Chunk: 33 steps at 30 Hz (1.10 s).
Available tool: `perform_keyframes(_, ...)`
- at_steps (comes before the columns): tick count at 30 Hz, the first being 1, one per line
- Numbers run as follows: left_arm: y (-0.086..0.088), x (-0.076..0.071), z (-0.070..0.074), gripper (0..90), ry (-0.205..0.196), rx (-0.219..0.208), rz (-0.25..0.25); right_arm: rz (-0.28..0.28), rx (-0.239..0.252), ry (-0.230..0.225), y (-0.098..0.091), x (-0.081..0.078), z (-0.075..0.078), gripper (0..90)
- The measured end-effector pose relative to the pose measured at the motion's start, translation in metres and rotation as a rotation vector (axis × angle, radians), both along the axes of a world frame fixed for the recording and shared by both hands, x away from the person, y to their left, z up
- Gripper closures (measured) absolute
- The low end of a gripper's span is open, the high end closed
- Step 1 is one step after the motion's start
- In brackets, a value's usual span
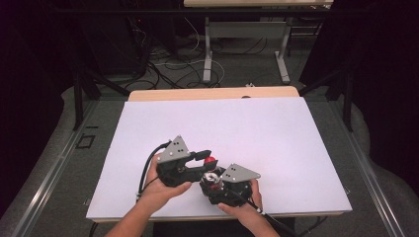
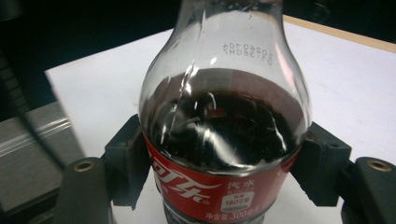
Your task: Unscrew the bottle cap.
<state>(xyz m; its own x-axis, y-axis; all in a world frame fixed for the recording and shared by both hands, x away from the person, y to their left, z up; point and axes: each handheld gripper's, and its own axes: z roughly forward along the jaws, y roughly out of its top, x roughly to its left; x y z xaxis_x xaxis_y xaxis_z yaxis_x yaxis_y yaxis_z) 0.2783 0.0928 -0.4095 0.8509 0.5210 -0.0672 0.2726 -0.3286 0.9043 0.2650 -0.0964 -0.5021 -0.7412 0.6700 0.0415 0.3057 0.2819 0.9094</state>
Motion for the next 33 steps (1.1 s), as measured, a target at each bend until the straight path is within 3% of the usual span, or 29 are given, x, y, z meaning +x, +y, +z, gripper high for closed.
perform_keyframes(1, -0.008, -0.006, -0.002, 62.2, -0.005, -0.002, 0.084, -0.016, -0.001, -0.002, 0.000, 0.000, -0.001, 29.4)
perform_keyframes(2, -0.008, -0.006, -0.002, 62.3, -0.005, -0.002, 0.084, -0.016, -0.001, -0.002, 0.000, 0.000, -0.001, 29.4)
perform_keyframes(3, -0.012, -0.010, -0.003, 62.3, -0.030, 0.012, 0.117, -0.043, -0.003, 0.005, 0.001, -0.001, -0.002, 29.4)
perform_keyframes(4, -0.015, -0.013, -0.003, 62.3, -0.029, 0.011, 0.143, -0.058, -0.007, 0.002, 0.001, -0.001, -0.002, 29.4)
perform_keyframes(7, -0.019, -0.014, -0.004, 62.4, -0.026, -0.004, 0.188, -0.070, -0.009, -0.006, 0.000, -0.001, -0.003, 29.4)
perform_keyframes(11, -0.023, -0.012, -0.004, 62.2, -0.003, 0.003, 0.205, -0.087, -0.017, 0.000, 0.000, 0.000, -0.004, 29.4)
perform_keyframes(12, -0.023, -0.011, -0.004, 62.1, -0.003, 0.005, 0.190, -0.081, -0.010, 0.017, -0.002, 0.000, -0.003, 29.4)
perform_keyframes(14, -0.021, -0.009, -0.002, 60.6, 0.002, 0.007, 0.170, -0.071, 0.002, 0.001, -0.002, 0.001, -0.004, 29.4)
perform_keyframes(15, -0.018, -0.006, 0.000, 55.7, 0.035, 0.010, 0.123, -0.055, -0.014, 0.007, -0.003, 0.000, -0.002, 29.4)
perform_keyframes(18, -0.011, -0.004, 0.002, 46.5, 0.039, -0.009, 0.103, -0.051, 0.003, -0.006, -0.002, 0.000, -0.002, 29.3)
perform_keyframes(19, -0.007, -0.002, 0.003, 45.2, 0.043, -0.020, 0.085, -0.026, -0.015, -0.002, -0.002, -0.001, 0.000, 29.4)
perform_keyframes(20, -0.001, 0.000, 0.006, 43.6, 0.051, -0.025, 0.062, -0.033, -0.001, -0.009, -0.001, -0.001, -0.001, 29.4)
perform_keyframes(21, 0.004, 0.002, 0.008, 43.5, 0.054, -0.036, 0.040, -0.013, -0.005, -0.014, -0.001, -0.001, 0.000, 29.3)
perform_keyframes(22, 0.012, 0.006, 0.012, 43.6, 0.058, -0.047, -0.034, 0.000, 0.002, -0.017, -0.001, -0.001, 0.000, 29.3)
perform_keyframes(23, 0.012, 0.006, 0.012, 43.5, 0.058, -0.047, -0.034, 0.012, 0.008, -0.011, -0.002, -0.001, 0.000, 29.3)
perform_keyframes(25, 0.020, 0.014, 0.014, 43.7, 0.055, -0.017, -0.186, 0.050, 0.022, -0.012, -0.002, 0.000, 0.001, 29.3)
perform_keyframes(26, 0.020, 0.014, 0.014, 44.6, 0.055, -0.017, -0.186, 0.064, 0.027, -0.006, -0.002, 0.000, 0.001, 29.3)
perform_keyframes(28, 0.024, 0.020, 0.013, 46.3, 0.061, -0.008, -0.236, 0.086, 0.017, -0.006, -0.001, -0.001, 0.002, 29.3)
perform_keyframes(33, 0.027, 0.029, 0.006, 49.7, 0.093, -0.041, -0.303, 0.119, 0.010, -0.010, 0.003, -0.003, 0.001, 29.3)
